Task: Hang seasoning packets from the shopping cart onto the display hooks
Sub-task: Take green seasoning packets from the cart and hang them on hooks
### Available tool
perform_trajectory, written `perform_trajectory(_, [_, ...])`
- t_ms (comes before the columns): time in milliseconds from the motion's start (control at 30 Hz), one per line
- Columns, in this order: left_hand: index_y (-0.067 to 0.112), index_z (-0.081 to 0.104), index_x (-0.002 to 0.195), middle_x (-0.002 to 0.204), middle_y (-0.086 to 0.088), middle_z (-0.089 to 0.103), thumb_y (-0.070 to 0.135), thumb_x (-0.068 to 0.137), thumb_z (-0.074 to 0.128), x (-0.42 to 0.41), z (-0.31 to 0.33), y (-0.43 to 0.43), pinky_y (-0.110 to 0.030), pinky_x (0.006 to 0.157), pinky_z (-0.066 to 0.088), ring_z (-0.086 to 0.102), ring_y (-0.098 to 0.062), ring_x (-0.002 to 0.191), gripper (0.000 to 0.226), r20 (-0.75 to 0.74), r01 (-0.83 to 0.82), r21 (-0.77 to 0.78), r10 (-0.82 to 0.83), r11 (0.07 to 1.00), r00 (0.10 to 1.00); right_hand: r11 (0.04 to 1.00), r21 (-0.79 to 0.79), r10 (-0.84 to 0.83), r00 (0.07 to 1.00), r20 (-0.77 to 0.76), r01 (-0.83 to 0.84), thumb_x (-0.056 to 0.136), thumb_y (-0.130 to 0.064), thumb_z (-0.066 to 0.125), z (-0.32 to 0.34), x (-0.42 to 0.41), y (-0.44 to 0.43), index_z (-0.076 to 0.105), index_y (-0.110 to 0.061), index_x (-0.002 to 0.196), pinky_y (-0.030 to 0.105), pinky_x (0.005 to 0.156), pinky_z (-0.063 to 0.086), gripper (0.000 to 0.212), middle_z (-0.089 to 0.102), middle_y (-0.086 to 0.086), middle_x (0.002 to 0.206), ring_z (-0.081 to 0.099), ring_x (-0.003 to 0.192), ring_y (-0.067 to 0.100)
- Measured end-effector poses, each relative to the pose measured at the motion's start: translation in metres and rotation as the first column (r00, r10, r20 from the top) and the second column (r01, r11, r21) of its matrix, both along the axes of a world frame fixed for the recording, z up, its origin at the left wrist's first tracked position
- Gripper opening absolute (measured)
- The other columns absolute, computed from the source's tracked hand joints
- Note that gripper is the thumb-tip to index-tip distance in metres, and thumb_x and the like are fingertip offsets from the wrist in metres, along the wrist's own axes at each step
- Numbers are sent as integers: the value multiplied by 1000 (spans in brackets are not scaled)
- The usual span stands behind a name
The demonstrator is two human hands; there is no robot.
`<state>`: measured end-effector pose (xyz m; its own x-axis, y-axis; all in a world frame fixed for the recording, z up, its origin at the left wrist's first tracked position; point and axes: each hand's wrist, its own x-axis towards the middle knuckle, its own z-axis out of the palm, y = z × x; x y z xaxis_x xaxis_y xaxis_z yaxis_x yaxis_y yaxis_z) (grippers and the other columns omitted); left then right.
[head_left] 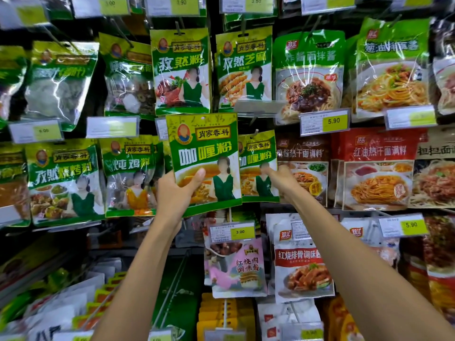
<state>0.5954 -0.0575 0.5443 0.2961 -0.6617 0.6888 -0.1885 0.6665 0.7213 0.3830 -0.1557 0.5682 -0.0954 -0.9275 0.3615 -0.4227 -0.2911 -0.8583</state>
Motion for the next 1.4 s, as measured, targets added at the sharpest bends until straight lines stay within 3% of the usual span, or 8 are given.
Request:
perform_trajectory(133, [22, 66, 102, 100, 1, 73, 43, 67, 73, -11, -3, -2, -42, 90, 53, 68, -18, 98, 42, -49, 101, 57, -98, 993, 994, 924, -332, -182, 982, 57, 191, 98, -24, 50, -13, -3, 19, 53, -7, 105, 32, 76, 46, 18, 57, 7, 95, 55, 86, 19])
perform_trajectory(300, [19, 67, 98, 94, -3, 74, 33, 77, 74, -37, -9, -12, -47, 86, 54, 69, -21, 93, 27, -62, 194, 174, -186, 965, 981, 928, -271, 344, 871, 352, -257, 96, -41, 51, -12, 8, 64, 65, -21, 88, 29, 89, 44, 25, 64, -6, 89, 59, 91, 11])
perform_trajectory(467, [16, 66, 93, 85, 4, 72, 35, 80, 70, -56, -9, -19, -31, 75, 55, 67, -17, 84, 23, -19, 267, 199, -269, 943, 963, 938, -267, 299, 906, 300, -221, 95, -34, 55, -10, 8, 72, 53, 19, 95, 58, 102, 35, 53, 49, 30, 85, 53, 85, 37])
perform_trajectory(600, [12, 62, 106, 95, 5, 64, 36, 92, 57, -44, 5, -18, -11, 69, 44, 61, -8, 82, 28, 236, -217, -82, 230, 973, 944, 944, -278, 264, 910, 319, -177, 98, -25, 52, -17, -4, 61, 57, -5, 66, 41, 91, 46, 38, 58, 15, 80, 58, 85, 23])
perform_trajectory(767, [4, 60, 113, 107, -13, 63, 17, 96, 49, -11, 51, -28, -29, 79, 45, 58, -28, 99, 24, 168, -613, -650, 872, 449, 460, 951, -280, 223, 924, 312, -135, 99, -23, 49, -22, -17, 54, 56, -5, 65, 17, 56, 38, 39, 57, 9, 64, 47, 39, -2])
perform_trajectory(967, [0, 50, 128, 131, -20, 52, 22, 99, 41, 10, 71, -57, -44, 108, 33, 48, -35, 122, 37, 329, -554, -702, 894, 448, 305, 945, -305, 221, 921, 322, -120, 100, -25, 49, -7, -17, 48, 56, -4, 65, 16, 58, 45, 41, 53, 6, 52, 44, 33, 2])
perform_trajectory(1133, [-3, 50, 126, 123, -21, 56, 20, 98, 42, 12, 68, -61, -45, 108, 35, 51, -36, 117, 37, 335, -526, -716, 887, 459, 318, 954, -276, 218, 904, 368, -117, 97, -22, 53, 1, -13, 40, 57, -5, 58, 38, 87, 44, 43, 57, 18, 71, 55, 75, 25])
perform_trajectory(1400, [-4, 50, 126, 124, -21, 56, 18, 97, 43, 16, 67, -59, -45, 110, 33, 51, -35, 118, 37, 336, -492, -733, 879, 470, 340, 983, -166, 142, 904, 402, -81, 94, -21, 58, 5, -8, 27, 60, 0, 67, 46, 92, 47, 34, 53, 19, 70, 50, 76, 25])
